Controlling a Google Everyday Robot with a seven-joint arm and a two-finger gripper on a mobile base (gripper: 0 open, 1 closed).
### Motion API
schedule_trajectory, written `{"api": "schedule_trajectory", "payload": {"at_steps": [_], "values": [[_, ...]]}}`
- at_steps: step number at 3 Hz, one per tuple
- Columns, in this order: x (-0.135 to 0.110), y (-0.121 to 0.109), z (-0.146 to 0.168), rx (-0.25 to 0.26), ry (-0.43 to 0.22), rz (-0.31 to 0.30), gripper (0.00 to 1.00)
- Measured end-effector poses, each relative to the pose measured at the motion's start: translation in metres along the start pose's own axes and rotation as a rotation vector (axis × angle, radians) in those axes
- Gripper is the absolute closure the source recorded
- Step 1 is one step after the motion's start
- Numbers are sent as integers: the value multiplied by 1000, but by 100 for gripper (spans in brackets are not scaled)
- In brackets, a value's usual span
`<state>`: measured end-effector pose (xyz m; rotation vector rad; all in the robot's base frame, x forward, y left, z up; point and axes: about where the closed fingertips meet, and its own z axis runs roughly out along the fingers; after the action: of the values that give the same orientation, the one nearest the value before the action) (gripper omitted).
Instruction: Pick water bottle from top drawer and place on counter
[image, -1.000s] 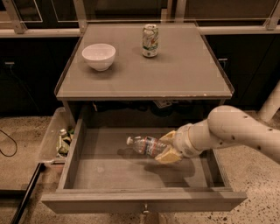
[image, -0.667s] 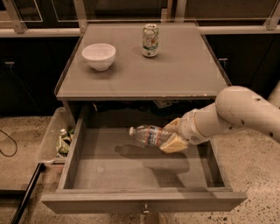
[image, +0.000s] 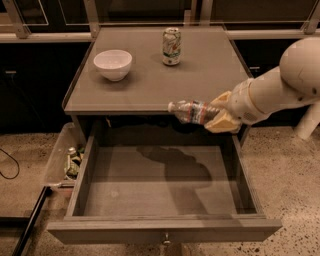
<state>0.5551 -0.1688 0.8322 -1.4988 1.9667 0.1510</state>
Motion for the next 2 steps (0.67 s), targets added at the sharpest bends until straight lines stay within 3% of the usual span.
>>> {"api": "schedule_trajectory", "payload": {"at_steps": [1, 2], "values": [[-4, -38, -37, 84, -16, 6, 100], [-4, -38, -37, 84, -16, 6, 100]]}}
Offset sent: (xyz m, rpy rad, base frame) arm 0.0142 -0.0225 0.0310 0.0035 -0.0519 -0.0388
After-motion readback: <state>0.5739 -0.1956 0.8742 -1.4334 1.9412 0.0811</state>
